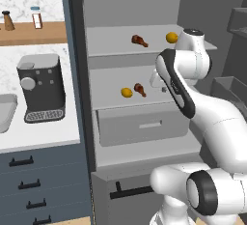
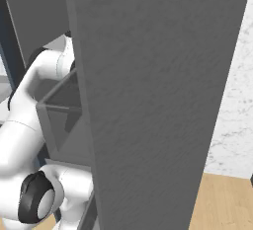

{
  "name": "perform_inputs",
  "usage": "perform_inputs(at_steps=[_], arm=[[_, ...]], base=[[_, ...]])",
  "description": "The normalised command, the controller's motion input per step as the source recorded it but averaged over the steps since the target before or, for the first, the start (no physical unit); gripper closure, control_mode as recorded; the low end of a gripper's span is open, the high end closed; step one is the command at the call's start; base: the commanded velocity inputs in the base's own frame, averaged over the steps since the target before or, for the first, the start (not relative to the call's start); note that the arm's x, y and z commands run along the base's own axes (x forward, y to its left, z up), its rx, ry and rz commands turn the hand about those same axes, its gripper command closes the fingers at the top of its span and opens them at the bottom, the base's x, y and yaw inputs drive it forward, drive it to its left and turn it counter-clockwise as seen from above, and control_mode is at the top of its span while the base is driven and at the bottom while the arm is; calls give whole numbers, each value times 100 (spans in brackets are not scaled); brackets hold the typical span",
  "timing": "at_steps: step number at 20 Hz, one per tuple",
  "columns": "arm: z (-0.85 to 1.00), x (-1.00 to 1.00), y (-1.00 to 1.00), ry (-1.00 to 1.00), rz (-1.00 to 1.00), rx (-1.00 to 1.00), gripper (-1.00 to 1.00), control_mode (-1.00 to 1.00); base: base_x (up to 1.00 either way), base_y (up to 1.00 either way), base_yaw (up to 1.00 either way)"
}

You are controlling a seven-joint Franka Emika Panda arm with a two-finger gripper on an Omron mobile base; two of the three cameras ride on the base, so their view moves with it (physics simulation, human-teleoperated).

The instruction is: Place one lemon and one chicken drumstick in each tupperware on the nearby counter, to pack two identical lunches.

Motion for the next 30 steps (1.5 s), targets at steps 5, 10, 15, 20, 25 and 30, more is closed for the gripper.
perform_inputs(at_steps=[5, 10, 15, 20, 25, 30], arm=[[0, -39, -1, 0, 0, 0, -100, -100], [0, -51, -7, -1, -1, 1, -100, -100], [-41, -28, -27, -3, -7, 11, -100, -100], [-30, -6, 2, -26, -2, 8, -100, -100], [-11, 49, 15, -17, -3, 1, -100, -100], [1, 90, 6, -6, 0, -5, -100, -100]], base=[[0, 0, 0], [0, 0, 0], [0, 0, 0], [0, 0, 0], [0, 0, 0], [0, 0, 0]])
